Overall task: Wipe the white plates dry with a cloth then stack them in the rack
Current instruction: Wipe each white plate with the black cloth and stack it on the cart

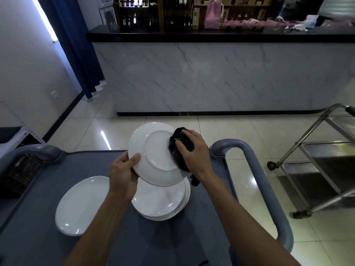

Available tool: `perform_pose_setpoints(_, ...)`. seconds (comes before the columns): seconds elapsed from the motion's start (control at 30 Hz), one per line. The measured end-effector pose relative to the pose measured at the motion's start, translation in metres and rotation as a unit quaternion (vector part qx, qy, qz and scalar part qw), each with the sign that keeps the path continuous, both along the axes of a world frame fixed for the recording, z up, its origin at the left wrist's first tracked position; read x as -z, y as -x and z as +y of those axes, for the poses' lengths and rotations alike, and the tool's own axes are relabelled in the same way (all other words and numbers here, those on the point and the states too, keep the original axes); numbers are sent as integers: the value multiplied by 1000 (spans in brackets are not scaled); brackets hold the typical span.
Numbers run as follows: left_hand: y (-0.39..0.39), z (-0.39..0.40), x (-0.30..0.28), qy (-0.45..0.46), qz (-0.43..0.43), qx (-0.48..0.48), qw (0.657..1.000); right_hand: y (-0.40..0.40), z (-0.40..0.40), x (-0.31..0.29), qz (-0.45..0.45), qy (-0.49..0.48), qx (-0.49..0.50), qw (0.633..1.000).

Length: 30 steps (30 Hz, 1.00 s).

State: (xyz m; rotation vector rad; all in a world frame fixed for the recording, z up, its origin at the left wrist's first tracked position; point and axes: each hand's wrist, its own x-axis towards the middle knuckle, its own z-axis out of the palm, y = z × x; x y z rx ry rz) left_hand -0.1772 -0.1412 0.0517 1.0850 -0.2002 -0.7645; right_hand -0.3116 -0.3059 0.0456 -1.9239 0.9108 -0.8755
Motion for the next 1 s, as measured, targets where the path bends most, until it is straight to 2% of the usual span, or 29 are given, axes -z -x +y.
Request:
perform_pose_setpoints(0.23, 6, -7, -8, 12, 36, -71, 997, 1, 34, 6, -20, 43, 30, 998)
perform_pose_setpoints(0.57, 23, -13, -18, -6, 35, -98, 995, -11, 91, 15, 5, 274, 21, 962)
perform_pose_setpoints(0.7, 21, -11, -18, -11, 29, -85, 996, -6, 88, 22, 6, 325, 2, 946)
perform_pose_setpoints(0.8, 18, -10, -14, -8, 38, -70, 997, 5, 78, 30, -10, 316, -15, 949)
perform_pose_setpoints(1.0, 8, -7, -10, 5, 39, -22, 999, 17, 56, 25, -37, 215, 24, 976)
